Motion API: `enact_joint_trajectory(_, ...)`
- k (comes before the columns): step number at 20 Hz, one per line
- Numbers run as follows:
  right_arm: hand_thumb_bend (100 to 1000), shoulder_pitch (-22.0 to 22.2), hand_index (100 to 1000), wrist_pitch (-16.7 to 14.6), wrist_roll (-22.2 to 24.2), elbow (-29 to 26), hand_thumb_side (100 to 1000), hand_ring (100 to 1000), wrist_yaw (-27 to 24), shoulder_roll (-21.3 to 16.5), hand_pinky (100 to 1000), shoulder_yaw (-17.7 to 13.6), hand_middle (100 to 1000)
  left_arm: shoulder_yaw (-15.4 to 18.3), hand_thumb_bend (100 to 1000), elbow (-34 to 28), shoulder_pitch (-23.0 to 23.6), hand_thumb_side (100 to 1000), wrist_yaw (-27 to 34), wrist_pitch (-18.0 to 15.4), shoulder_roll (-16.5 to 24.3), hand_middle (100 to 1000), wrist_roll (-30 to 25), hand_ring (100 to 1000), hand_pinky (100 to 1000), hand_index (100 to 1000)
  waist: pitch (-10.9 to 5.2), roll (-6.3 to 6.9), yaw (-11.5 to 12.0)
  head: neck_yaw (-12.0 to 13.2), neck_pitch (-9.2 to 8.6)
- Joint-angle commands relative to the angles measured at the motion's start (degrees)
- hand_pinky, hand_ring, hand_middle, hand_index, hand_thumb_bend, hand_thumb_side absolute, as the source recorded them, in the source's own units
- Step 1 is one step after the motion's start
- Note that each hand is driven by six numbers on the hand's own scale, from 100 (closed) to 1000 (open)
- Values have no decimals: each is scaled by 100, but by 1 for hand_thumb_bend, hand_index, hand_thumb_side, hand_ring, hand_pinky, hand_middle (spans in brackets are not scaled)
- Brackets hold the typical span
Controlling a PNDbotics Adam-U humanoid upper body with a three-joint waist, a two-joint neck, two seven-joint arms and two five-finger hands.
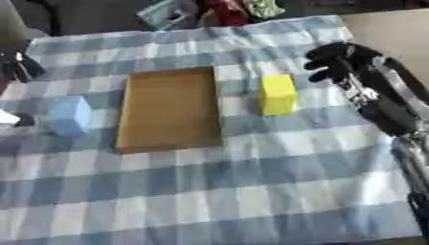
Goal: Pick up objects on the table and place them in the box.
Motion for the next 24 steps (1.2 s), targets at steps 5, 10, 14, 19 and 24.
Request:
enact_joint_trajectory(5,100,-30,763,-16,21,-50,670,762,0,-104,694,-13,741,-66,611,343,-269,149,-313,-39,-85,680,-16,666,698,804,-126,-14,-14,-14,-14)
enact_joint_trajectory(10,100,-26,763,-18,27,-45,672,761,0,-99,694,-11,741,-114,612,738,-404,147,-605,-88,-262,688,67,664,710,806,-133,-15,-21,-16,-3)
enact_joint_trajectory(14,100,-28,763,-15,36,-42,673,762,-1,-93,694,-4,741,-143,602,1018,-491,140,-802,-165,-399,683,148,665,711,804,-132,-17,-25,-9,3)
enact_joint_trajectory(19,100,-29,763,-19,39,-42,674,762,1,-85,695,-4,741,-154,593,1302,-572,128,-1020,-278,-566,678,279,662,711,801,-121,-31,-43,-8,8)
enact_joint_trajectory(24,100,-29,763,-19,41,-38,675,762,7,-71,695,-3,741,-161,590,1480,-628,126,-1203,-332,-703,679,413,663,713,802,-111,-46,-47,-8,14)
